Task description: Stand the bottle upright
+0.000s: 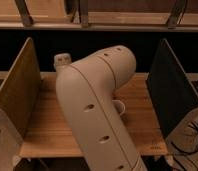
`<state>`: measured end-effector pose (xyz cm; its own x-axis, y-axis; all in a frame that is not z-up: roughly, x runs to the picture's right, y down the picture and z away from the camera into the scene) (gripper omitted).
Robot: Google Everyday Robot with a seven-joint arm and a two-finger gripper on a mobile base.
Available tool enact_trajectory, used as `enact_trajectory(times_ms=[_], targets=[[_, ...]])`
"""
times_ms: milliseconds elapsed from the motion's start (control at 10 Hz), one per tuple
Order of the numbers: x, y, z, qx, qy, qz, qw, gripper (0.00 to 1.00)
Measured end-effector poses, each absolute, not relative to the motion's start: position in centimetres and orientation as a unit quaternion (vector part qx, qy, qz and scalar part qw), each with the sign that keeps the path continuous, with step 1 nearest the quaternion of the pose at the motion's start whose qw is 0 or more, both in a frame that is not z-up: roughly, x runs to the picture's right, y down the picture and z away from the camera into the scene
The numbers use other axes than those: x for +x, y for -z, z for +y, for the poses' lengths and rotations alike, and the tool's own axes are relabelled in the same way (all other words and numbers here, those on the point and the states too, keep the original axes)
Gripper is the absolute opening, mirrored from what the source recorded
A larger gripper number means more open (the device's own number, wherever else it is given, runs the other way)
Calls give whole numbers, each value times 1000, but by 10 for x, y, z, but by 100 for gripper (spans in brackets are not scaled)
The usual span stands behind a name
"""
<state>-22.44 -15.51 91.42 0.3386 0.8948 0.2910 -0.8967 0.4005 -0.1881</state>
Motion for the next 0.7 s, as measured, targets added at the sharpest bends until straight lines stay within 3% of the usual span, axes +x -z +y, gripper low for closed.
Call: enact_trajectory(times_ms=[700], targets=[[-233,-911,-150,-1,-535,-184,825,0]])
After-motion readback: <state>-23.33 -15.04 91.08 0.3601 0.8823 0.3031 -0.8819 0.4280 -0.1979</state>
